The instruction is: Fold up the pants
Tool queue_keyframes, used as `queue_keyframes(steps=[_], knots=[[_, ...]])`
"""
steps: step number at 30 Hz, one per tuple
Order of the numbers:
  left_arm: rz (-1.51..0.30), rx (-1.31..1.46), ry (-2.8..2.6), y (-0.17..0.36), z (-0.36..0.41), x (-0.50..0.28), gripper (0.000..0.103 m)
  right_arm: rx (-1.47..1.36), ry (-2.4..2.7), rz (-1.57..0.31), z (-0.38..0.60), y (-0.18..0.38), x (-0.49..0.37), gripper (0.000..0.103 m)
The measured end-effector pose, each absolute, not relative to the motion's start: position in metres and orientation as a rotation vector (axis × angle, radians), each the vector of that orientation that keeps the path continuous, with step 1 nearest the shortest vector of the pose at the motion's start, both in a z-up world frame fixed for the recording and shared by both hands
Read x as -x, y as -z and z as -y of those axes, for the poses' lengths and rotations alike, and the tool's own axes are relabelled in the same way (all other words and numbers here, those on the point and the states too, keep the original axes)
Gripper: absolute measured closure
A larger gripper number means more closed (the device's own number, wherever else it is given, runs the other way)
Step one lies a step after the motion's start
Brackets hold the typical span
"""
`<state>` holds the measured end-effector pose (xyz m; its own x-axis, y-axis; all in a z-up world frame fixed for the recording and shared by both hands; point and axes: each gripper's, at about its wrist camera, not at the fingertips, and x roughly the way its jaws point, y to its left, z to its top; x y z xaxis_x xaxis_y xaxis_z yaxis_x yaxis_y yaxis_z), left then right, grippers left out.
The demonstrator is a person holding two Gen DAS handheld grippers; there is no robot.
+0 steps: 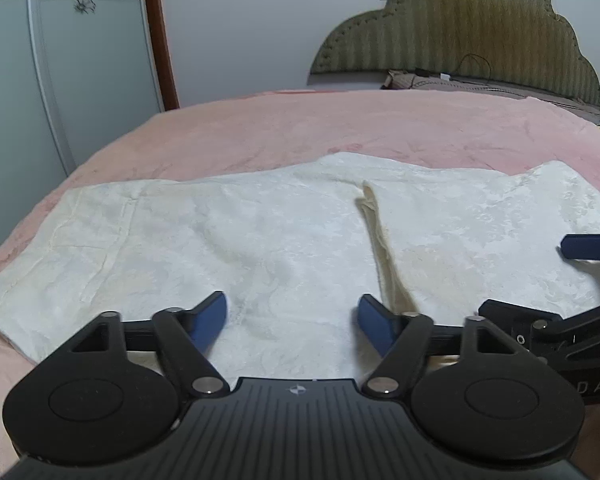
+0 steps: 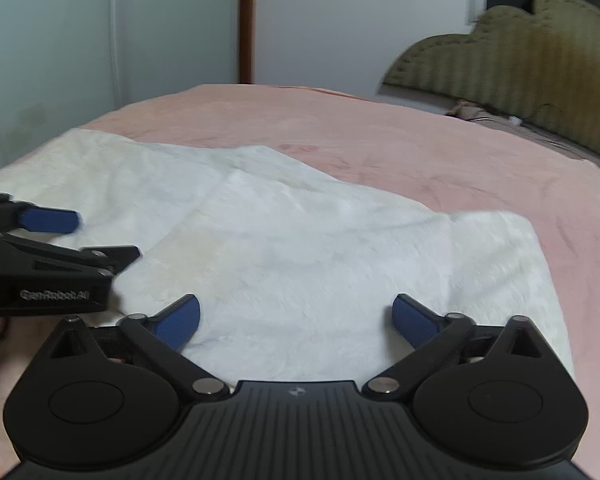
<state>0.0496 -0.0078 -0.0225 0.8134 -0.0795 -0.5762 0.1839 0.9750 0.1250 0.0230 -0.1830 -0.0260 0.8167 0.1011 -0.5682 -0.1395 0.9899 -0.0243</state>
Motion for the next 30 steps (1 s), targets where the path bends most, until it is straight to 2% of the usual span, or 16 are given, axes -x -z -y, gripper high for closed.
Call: queue_keyframes(steps=[2, 6, 30], knots=[[-0.602, -0.183, 0.143, 0.0257, 0.0080, -0.0494, 0.009, 0.055, -0.114, -0.586, 0.1826, 0.0284, -0.0199, 0.000], [-0.612, -0.167, 0.112, 0.0274, 0.0060, -0.0516, 0.000, 0.036, -0.112, -0.590, 0.1859, 0.0290, -0.0191, 0.000], [-0.621, -0.148, 0.098, 0.0277, 0.0068, -0.0513, 0.000, -0.019, -0.114, -0.611, 0.1897, 0.0304, -0.0228, 0.000]])
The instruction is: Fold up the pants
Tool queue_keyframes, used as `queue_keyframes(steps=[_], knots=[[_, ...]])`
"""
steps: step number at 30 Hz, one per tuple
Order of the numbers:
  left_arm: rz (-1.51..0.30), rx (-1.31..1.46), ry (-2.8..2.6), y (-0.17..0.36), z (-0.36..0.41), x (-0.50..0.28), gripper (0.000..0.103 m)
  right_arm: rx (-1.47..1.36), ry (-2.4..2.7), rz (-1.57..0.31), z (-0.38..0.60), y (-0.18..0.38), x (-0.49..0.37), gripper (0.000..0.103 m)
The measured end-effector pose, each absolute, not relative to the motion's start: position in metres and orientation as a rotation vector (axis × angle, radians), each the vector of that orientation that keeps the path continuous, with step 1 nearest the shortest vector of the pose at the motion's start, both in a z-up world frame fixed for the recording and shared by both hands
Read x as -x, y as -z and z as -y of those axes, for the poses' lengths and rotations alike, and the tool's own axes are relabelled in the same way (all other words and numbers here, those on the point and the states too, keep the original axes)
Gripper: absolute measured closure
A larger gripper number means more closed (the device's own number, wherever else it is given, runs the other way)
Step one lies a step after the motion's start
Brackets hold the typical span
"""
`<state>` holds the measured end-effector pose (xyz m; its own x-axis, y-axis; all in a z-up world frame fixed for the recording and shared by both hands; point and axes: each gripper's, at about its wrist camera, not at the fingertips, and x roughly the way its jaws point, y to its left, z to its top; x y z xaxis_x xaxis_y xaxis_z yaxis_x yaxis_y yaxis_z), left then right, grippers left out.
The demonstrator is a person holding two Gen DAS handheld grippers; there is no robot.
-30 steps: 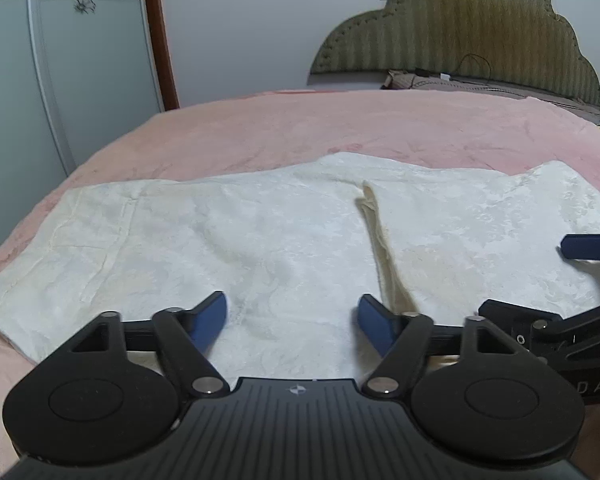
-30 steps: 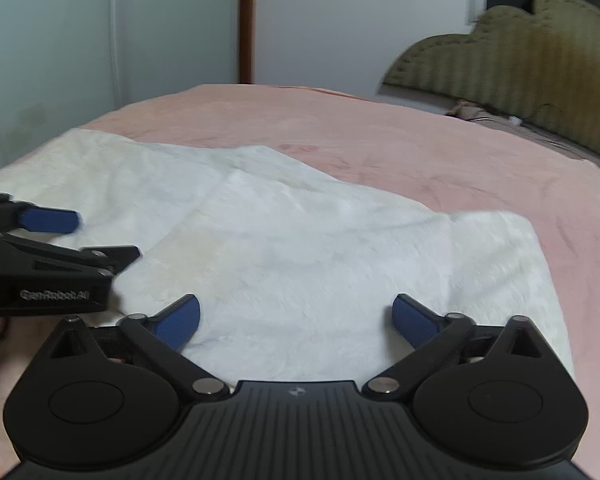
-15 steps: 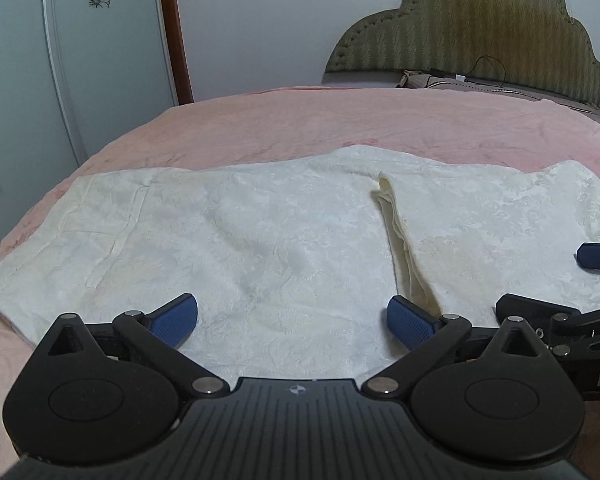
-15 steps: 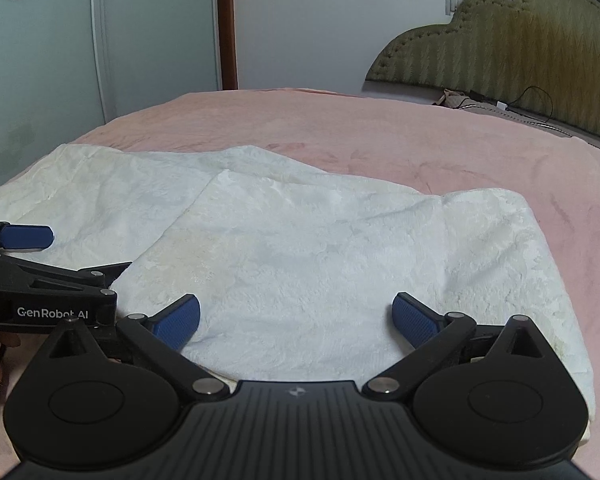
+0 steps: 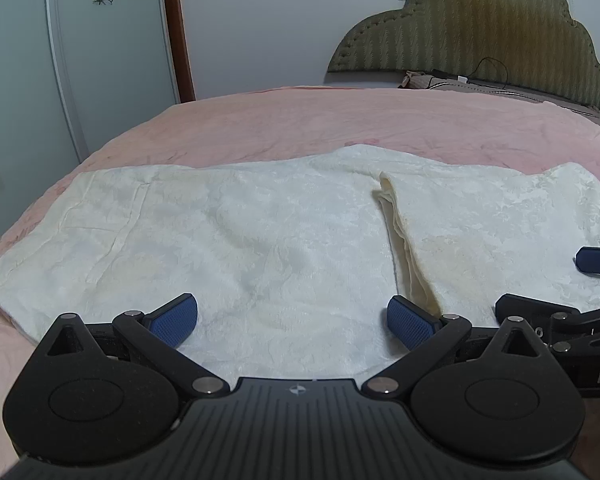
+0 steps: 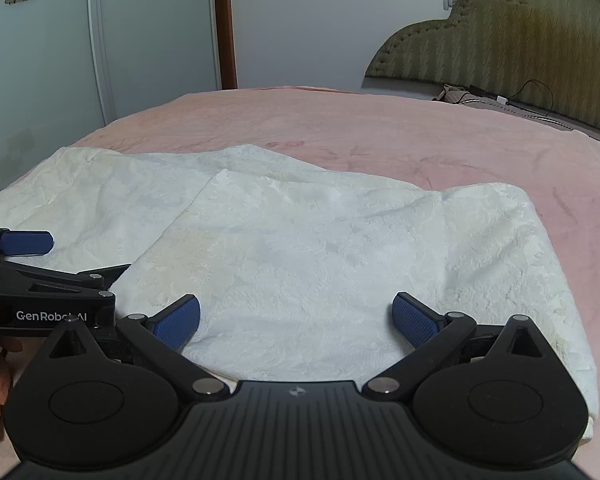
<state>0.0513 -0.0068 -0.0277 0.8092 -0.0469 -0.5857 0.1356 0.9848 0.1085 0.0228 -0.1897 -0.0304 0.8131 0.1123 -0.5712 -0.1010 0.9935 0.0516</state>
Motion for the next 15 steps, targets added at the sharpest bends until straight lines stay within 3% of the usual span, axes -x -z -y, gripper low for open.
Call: queue_keyframes(steps=[15], knots=[[-0.612, -0.153, 0.098, 0.0241, 0.0055, -0.0495, 0.004, -0.026, -0.116, -0.608, 0.1908, 0.0299, -0.0222, 0.000]])
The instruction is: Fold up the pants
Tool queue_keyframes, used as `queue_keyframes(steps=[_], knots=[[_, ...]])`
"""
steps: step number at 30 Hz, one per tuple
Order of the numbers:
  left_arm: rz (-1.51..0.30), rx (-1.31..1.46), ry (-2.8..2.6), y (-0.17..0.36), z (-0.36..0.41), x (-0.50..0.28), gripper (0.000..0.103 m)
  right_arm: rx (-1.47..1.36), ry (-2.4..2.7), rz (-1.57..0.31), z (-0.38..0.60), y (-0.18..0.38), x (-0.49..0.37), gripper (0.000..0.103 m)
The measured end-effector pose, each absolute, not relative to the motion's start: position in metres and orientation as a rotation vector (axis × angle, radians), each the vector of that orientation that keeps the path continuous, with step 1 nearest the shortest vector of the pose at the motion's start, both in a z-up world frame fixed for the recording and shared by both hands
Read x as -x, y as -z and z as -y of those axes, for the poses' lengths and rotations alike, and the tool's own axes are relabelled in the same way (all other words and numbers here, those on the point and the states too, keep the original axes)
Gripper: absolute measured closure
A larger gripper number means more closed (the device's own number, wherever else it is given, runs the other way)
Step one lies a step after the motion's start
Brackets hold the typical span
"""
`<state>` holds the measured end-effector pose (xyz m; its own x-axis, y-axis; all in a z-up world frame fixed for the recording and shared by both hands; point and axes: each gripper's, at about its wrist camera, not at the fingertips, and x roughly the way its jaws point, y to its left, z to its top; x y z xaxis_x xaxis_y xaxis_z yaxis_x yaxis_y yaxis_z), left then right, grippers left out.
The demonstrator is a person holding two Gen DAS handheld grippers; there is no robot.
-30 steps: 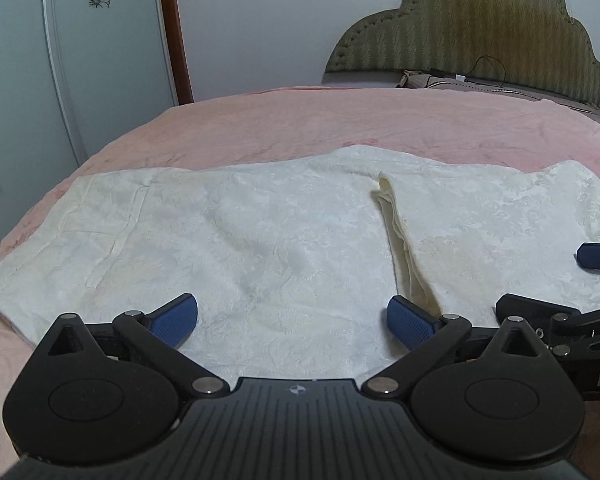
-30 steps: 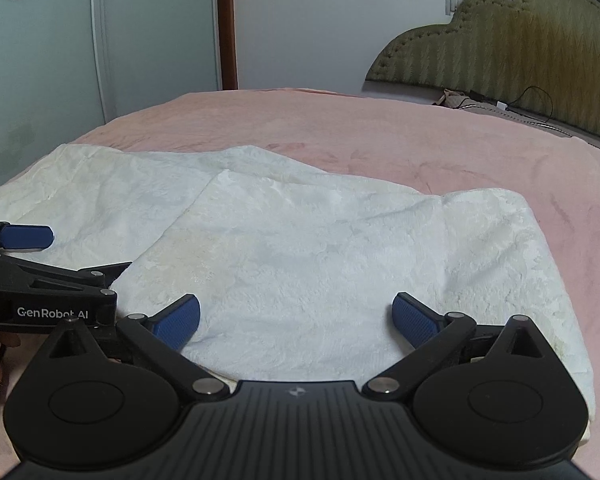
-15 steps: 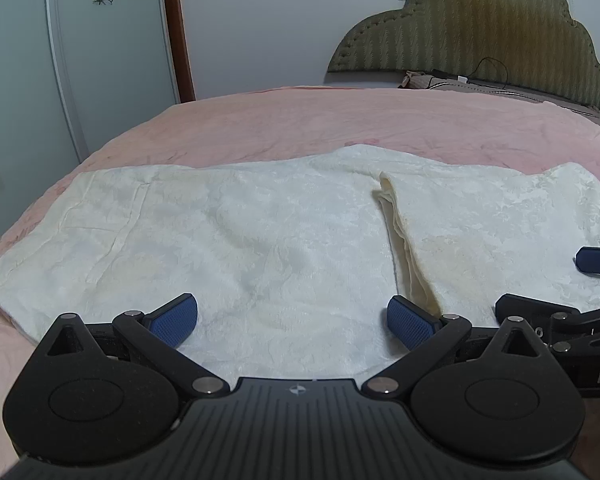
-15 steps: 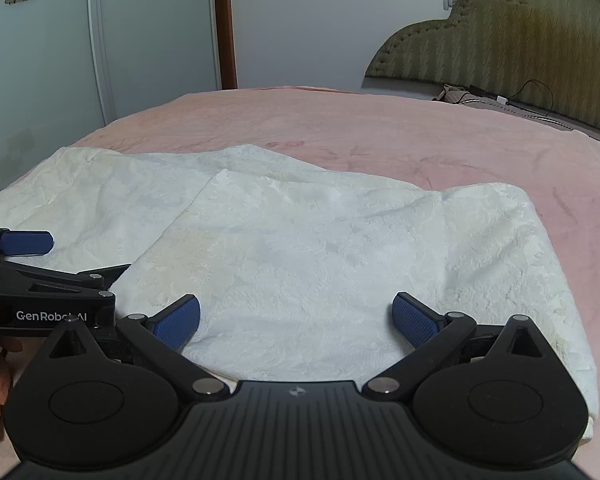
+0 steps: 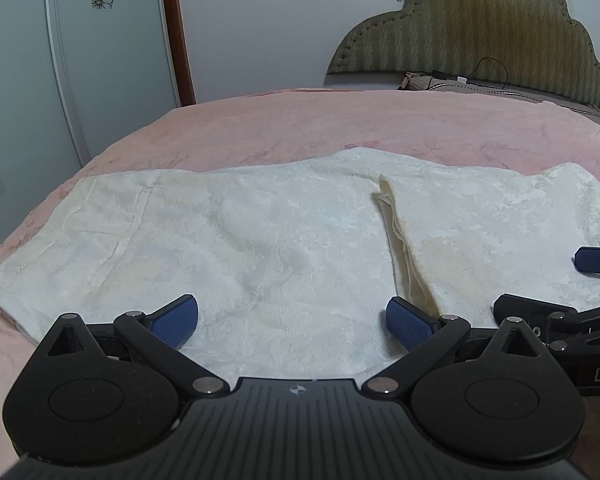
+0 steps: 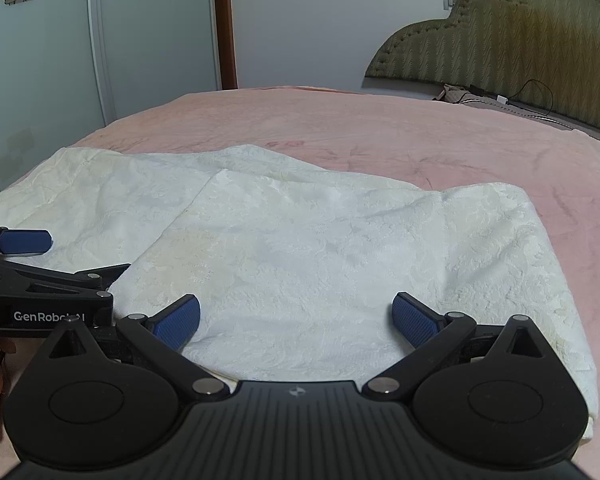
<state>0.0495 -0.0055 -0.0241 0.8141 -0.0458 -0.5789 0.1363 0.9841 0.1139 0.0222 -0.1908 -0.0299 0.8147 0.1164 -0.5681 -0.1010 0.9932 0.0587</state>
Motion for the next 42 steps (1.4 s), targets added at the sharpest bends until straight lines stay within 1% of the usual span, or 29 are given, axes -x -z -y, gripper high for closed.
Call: queue_keyframes(steps=[4, 8, 14, 16, 17, 23, 27, 29, 33, 39, 42], knots=[[-0.594, -0.114, 0.126, 0.012, -0.009, -0.043, 0.004, 0.020, -0.092, -0.547, 0.183, 0.024, -0.012, 0.000], [-0.618, -0.063, 0.112, -0.003, -0.037, -0.035, 0.004, 0.188, -0.175, -0.433, 0.146, 0.010, 0.005, 0.000], [-0.544, 0.037, -0.045, -0.018, -0.107, -0.014, 0.004, 0.419, -0.359, -0.348, 0.069, 0.001, 0.012, 0.000], [-0.547, 0.067, -0.124, -0.021, -0.132, -0.012, 0.003, 0.491, -0.403, -0.323, 0.044, 0.002, 0.013, 0.000], [-0.563, 0.093, -0.160, -0.023, -0.146, -0.014, 0.005, 0.529, -0.411, -0.309, 0.031, 0.003, 0.013, 0.000], [-0.650, 0.390, -0.170, -0.024, -0.218, -0.021, 0.005, 0.740, -0.506, -0.249, -0.036, 0.020, 0.017, 0.001], [-0.723, 0.624, -0.057, -0.009, -0.241, -0.028, 0.005, 0.829, -0.493, -0.227, -0.066, 0.038, 0.007, 0.001], [-0.745, 0.729, -0.005, -0.001, -0.248, -0.033, 0.004, 0.825, -0.467, -0.206, -0.075, 0.039, -0.001, 0.000], [-0.735, 0.849, 0.029, 0.004, -0.256, -0.041, 0.004, 0.782, -0.420, -0.184, -0.085, 0.032, -0.021, 0.000], [-0.720, 1.047, 0.165, 0.015, -0.259, -0.070, 0.004, 0.561, -0.412, -0.205, -0.062, 0.007, -0.036, 0.000], [-0.710, 1.090, 0.170, 0.023, -0.256, -0.090, 0.005, 0.496, -0.537, -0.260, -0.046, -0.009, -0.035, 0.001]])
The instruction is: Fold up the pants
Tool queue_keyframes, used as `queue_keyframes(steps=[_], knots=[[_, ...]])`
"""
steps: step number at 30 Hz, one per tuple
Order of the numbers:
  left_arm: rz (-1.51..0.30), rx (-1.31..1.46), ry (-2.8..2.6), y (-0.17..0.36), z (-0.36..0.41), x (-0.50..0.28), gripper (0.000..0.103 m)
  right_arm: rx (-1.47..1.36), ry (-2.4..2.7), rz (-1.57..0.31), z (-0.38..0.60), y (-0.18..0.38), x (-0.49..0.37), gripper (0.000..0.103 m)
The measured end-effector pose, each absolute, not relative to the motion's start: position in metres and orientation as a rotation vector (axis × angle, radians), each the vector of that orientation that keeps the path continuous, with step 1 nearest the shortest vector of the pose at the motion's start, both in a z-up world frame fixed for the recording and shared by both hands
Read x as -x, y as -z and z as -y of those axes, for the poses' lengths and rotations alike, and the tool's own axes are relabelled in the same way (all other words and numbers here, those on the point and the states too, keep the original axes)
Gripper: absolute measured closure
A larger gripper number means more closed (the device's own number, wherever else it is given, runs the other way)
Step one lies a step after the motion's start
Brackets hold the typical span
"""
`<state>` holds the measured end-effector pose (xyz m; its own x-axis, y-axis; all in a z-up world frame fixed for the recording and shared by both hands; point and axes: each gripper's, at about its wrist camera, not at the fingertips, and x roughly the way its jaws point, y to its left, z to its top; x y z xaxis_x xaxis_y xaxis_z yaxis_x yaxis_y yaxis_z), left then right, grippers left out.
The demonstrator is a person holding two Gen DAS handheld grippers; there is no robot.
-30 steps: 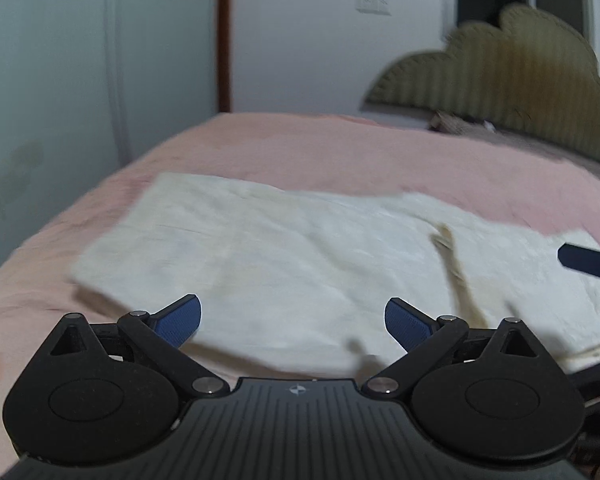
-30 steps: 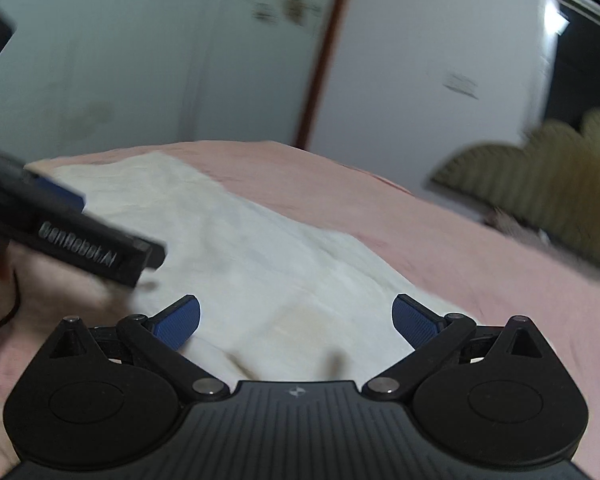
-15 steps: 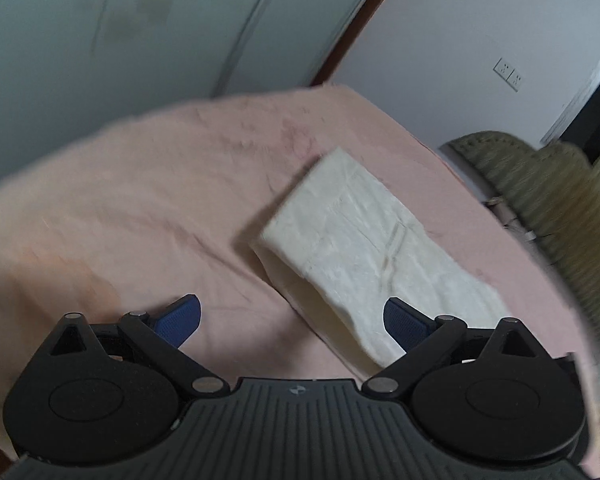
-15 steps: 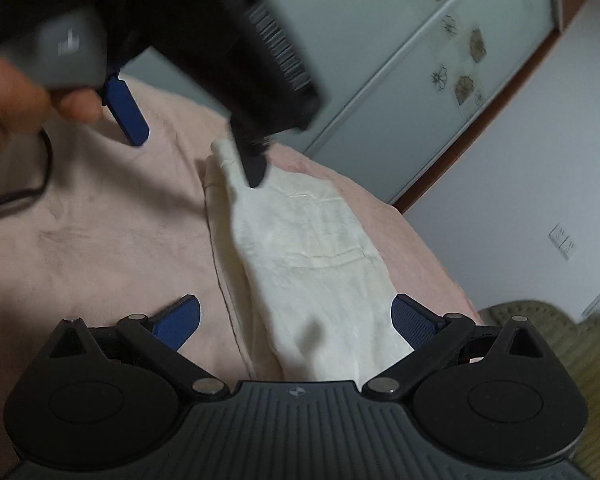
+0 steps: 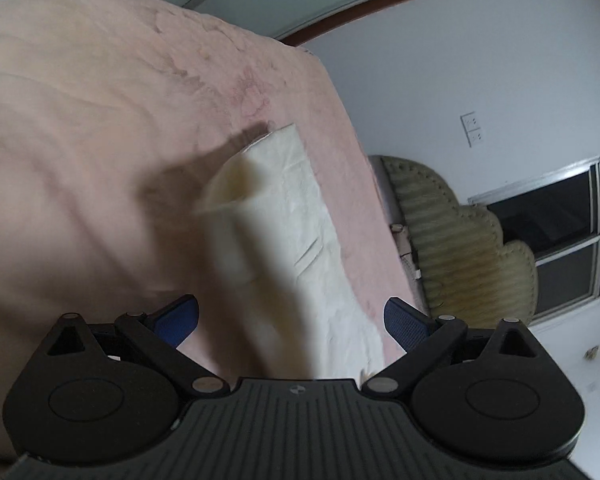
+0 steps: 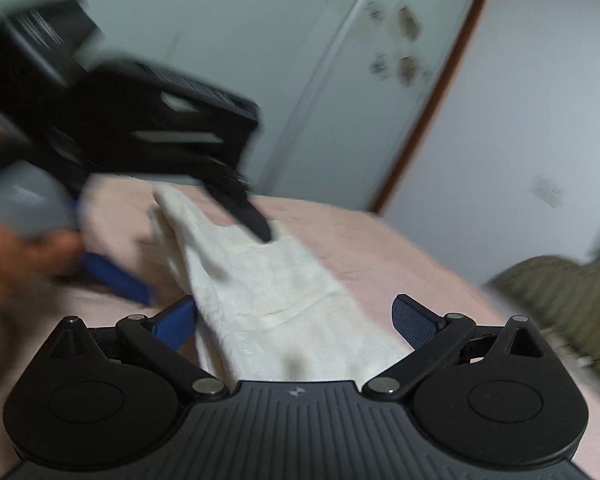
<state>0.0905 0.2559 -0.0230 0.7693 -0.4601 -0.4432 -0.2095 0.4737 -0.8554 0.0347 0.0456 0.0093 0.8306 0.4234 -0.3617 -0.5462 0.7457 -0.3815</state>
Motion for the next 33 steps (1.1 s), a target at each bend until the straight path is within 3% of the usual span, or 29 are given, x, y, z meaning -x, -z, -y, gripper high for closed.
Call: queue_keyframes(steps=[4, 7, 9, 10, 11, 13, 23, 33], knots=[[-0.716, 1.108, 0.154, 0.026, -0.258, -0.104, 0.007, 0.360, -0.555, -0.336, -0.019, -0.027, -0.052, 0.002], [-0.724, 1.050, 0.117, 0.023, -0.255, -0.112, 0.016, 0.320, -0.504, -0.471, -0.014, -0.017, -0.081, 0.002], [-0.721, 1.016, 0.094, 0.022, -0.255, -0.114, 0.029, 0.395, -0.508, -0.586, -0.020, 0.003, -0.096, 0.001], [-0.726, 0.989, 0.078, 0.021, -0.254, -0.115, 0.047, 0.410, -0.519, -0.612, -0.021, 0.012, -0.099, 0.001], [-0.731, 0.947, 0.061, 0.021, -0.254, -0.115, 0.072, 0.385, -0.525, -0.599, -0.019, 0.013, -0.098, 0.001], [-0.742, 0.846, 0.021, 0.018, -0.249, -0.117, 0.088, 0.350, -0.542, -0.585, -0.013, 0.009, -0.097, 0.001], [-0.480, 0.295, 0.055, -0.057, -0.160, -0.069, 0.090, 0.310, -0.563, -0.403, 0.013, -0.021, -0.093, 0.002], [-0.376, 0.101, 0.252, -0.090, -0.046, -0.032, 0.090, 0.222, -0.471, -0.239, 0.077, -0.047, -0.062, 0.001]])
